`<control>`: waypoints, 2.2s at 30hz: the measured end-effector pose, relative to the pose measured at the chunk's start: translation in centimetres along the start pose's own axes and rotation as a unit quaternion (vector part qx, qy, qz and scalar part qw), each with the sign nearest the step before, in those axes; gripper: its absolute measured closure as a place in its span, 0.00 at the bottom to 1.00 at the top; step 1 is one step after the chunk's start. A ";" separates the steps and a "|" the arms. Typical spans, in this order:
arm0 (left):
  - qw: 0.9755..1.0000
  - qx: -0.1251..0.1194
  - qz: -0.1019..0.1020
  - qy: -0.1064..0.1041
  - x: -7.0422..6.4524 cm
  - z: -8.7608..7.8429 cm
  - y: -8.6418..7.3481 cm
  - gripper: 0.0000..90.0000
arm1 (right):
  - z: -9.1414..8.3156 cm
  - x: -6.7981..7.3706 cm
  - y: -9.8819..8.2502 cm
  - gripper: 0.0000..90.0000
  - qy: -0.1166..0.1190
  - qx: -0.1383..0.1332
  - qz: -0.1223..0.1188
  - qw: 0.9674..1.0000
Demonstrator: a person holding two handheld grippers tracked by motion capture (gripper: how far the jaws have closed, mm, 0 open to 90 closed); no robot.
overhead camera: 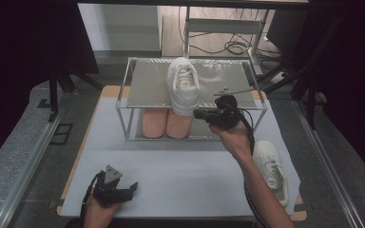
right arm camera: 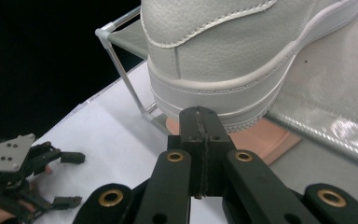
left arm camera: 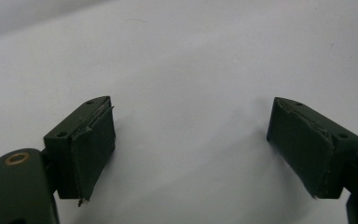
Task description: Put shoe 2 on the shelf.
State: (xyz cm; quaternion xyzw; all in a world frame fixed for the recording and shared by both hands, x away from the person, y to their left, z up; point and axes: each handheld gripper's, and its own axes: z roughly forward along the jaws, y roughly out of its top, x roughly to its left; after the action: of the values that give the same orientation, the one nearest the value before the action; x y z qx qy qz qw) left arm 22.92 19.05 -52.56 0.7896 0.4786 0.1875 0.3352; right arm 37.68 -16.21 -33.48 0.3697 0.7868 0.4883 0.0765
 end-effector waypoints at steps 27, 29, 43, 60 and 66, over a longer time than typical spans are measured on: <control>1.000 0.000 0.000 0.000 0.0 0.0 0.0 0.17 | 4.2 0.9 1.9 1.00 -0.003 0.002 -0.016 1.000; 1.000 0.000 0.000 0.000 0.0 0.0 0.0 0.17 | 3.8 1.0 1.8 0.98 -0.011 0.006 -0.025 1.000; 1.000 0.000 0.001 0.001 0.0 0.0 0.0 0.17 | 1.8 0.6 -0.4 0.62 -0.029 0.025 -0.056 0.998; 1.000 0.002 0.002 0.000 0.0 0.0 0.0 0.17 | -0.1 -0.3 -3.8 0.48 -0.041 0.069 -0.080 0.994; 1.000 0.002 0.002 0.000 0.0 0.0 0.0 0.17 | -1.2 -1.0 -4.8 0.47 -0.049 0.076 -0.074 0.993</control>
State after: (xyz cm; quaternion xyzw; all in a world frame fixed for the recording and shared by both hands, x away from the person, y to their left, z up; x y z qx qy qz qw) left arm 22.90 19.08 -52.54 0.7910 0.4774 0.1877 0.3334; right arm 35.39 -18.89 -37.03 0.3389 0.8420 0.4015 0.1226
